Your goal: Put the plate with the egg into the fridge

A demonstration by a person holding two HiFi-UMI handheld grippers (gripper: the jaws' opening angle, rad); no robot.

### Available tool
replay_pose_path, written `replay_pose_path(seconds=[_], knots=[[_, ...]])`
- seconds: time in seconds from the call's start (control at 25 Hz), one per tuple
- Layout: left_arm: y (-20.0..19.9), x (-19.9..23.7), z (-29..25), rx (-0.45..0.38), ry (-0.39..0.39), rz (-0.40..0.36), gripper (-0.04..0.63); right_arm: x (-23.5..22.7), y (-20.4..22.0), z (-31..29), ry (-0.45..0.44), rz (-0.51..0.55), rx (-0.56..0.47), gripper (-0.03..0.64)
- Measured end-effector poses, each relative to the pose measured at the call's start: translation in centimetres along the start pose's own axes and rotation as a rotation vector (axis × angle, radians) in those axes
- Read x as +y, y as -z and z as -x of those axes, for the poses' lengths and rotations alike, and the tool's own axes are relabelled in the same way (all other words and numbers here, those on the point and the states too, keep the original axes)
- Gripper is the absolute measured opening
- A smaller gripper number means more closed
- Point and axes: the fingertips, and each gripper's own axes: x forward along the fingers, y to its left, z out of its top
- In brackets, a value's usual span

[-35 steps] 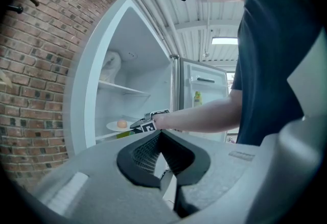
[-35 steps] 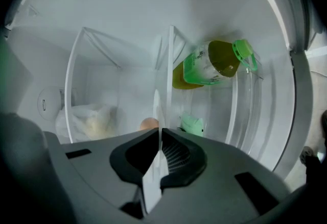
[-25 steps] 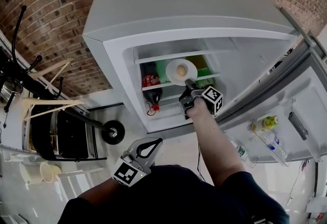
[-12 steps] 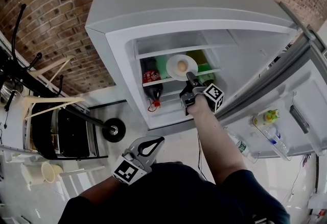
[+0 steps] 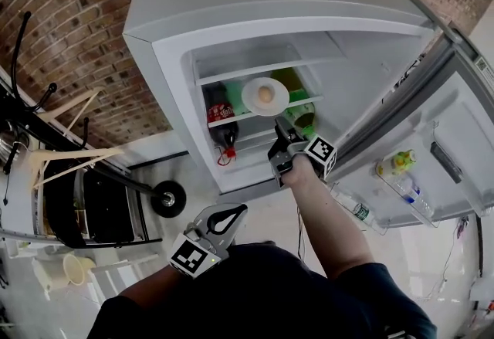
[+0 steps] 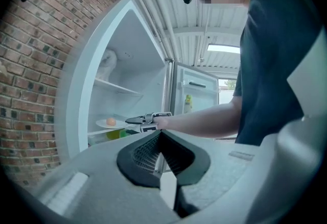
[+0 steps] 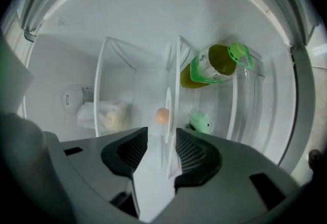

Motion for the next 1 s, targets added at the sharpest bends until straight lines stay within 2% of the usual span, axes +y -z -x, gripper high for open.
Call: replay_pose_path(seconds=[0.36,0.52,0.84,1.0], knots=[[-0.3,-1.2,-0.8,-0.02,0.063,-0.001,0.003,4.5,2.6,7.6,-0.1,0.006,0.031,0.169],[-0.6,-1.6,-1.2,-0.025,0.083,-0.005,0.003,5.4,4.3,10.5,-0.12,0.055,0.066,0.169],[-1.0,-1.9,-1.5,-0.023,0.104,-0.009,0.003,4.3,7.7,15.4,-0.117,0.228,0.175,0.166],[-1.3,-1.6,-1.6,-0.026,0.107,0.004,0.003,4.9,9.2,16.9,-0.141,0.422,0.237,0.141]])
